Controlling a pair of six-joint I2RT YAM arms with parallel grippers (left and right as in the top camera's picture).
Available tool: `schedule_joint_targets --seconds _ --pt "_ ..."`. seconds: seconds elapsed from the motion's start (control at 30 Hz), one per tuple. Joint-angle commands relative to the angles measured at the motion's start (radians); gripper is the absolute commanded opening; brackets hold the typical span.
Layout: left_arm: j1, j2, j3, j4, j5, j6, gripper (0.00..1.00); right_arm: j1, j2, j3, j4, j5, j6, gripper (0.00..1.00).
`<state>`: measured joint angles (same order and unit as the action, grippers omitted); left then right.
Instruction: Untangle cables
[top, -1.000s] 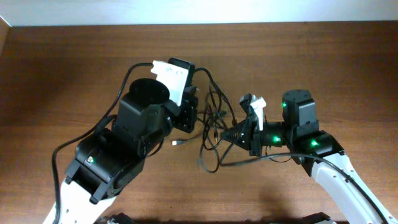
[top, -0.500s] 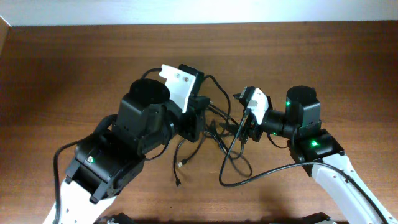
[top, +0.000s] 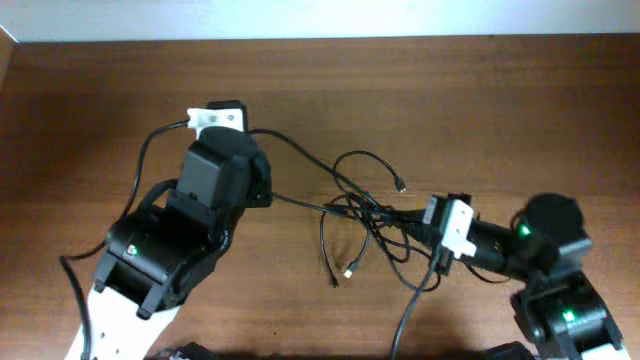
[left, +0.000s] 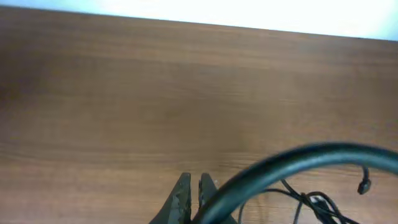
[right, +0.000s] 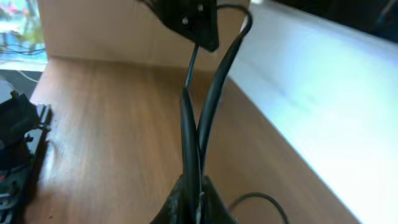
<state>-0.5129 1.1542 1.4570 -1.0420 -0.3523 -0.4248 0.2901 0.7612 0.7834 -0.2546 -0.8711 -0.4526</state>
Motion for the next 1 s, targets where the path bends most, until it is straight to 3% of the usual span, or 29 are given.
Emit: schedule_joint_targets --seconds 0.0,0.17,0.27,0.4,0.5,0.6,0.63,0.67,0.7,0.73,0.77,0.83,0.87,0.9,0.97 --pt "0.045 0.002 0.018 -0.039 -0.037 -0.035 0.0 0.004 -0.022 0.008 0.0 0.043 0.045 0.04" --pt "0.215 0.002 0.017 -0.142 -0.027 -0.04 0.0 0.004 -0.02 0.008 -0.007 0.047 0.05 0.04" --pt "0.262 0.003 0.017 -0.158 -0.03 -0.075 0.0 0.004 -0.019 0.008 -0.012 0.207 0.079 0.04" --pt "0.323 0.008 0.017 -0.182 -0.026 -0.106 0.0 0.004 0.018 0.008 -0.029 0.634 0.414 0.04" --pt "0.323 0.009 0.017 -0.182 -0.006 -0.106 0.0 0.002 0.098 0.008 -0.096 0.787 0.599 0.04" --pt "0.324 0.009 0.017 -0.182 -0.007 -0.106 0.0 0.002 0.198 0.008 -0.177 0.798 0.746 0.04" --pt "0.327 0.009 0.017 -0.182 -0.01 -0.106 0.0 -0.012 0.238 0.008 -0.208 0.798 0.784 0.15" --pt "0.327 0.009 0.017 -0.182 -0.011 -0.106 0.0 -0.039 0.262 0.008 -0.241 0.797 0.818 0.15" --pt "0.329 0.009 0.017 -0.181 -0.011 -0.116 0.0 -0.085 0.296 0.008 -0.28 0.793 0.84 0.34" --pt "0.338 0.009 0.017 -0.18 -0.01 -0.151 0.0 -0.126 0.321 0.008 -0.301 0.764 0.839 0.65" --pt "0.344 0.009 0.017 -0.178 -0.005 -0.155 0.0 -0.155 0.335 0.008 -0.307 0.716 0.834 0.74" --pt "0.344 0.009 0.017 -0.165 0.054 -0.154 0.0 -0.171 0.341 0.008 -0.304 0.644 0.797 0.85" --pt "0.344 0.009 0.017 -0.137 0.114 -0.1 0.0 -0.171 0.341 0.008 -0.289 0.513 0.705 0.87" --pt "0.344 0.009 0.017 -0.097 0.229 -0.001 0.0 -0.171 0.341 0.008 -0.28 0.384 0.603 0.88" --pt "0.343 0.009 0.017 0.003 0.637 0.257 0.0 -0.171 0.341 0.008 -0.281 0.275 0.512 0.9"
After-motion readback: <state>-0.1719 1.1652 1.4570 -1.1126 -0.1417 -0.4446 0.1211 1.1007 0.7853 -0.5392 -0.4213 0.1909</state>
